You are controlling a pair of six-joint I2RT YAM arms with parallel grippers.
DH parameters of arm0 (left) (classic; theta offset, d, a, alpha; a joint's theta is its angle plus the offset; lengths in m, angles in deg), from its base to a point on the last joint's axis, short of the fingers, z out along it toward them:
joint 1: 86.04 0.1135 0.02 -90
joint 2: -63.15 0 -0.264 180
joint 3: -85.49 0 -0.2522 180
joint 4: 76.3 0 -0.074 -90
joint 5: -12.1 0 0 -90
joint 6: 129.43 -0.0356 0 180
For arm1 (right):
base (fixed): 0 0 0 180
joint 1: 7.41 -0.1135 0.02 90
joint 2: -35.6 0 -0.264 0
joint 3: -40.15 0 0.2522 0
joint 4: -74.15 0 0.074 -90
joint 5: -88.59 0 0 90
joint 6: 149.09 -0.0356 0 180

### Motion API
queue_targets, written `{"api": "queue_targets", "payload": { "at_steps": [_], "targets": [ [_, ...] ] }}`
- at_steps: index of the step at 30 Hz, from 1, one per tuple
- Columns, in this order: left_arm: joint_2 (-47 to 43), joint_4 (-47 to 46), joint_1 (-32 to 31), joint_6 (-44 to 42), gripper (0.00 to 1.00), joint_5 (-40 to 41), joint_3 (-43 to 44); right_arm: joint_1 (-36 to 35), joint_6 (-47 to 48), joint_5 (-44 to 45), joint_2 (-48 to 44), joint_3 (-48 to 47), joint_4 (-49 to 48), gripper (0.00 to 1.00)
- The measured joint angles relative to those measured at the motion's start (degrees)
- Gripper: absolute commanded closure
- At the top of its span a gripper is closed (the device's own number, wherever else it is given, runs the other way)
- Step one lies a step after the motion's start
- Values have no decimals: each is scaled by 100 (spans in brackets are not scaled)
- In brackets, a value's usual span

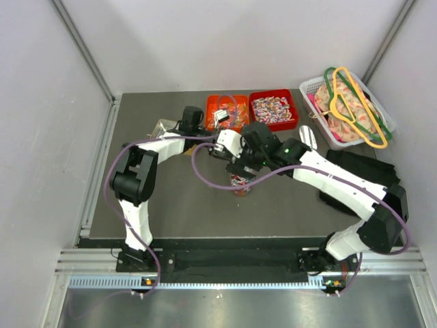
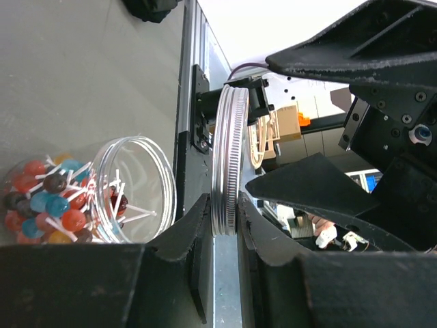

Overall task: Pack the candies
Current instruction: Pick up the bottle lid at the center of the board.

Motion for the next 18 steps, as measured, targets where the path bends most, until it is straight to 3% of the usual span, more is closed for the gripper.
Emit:
{"api": "queue_targets", "payload": {
  "at_steps": [18],
  "targets": [
    [0,210,52,-184,87,61,0,52,-63,-315,219,2,-20,1]
  ]
}}
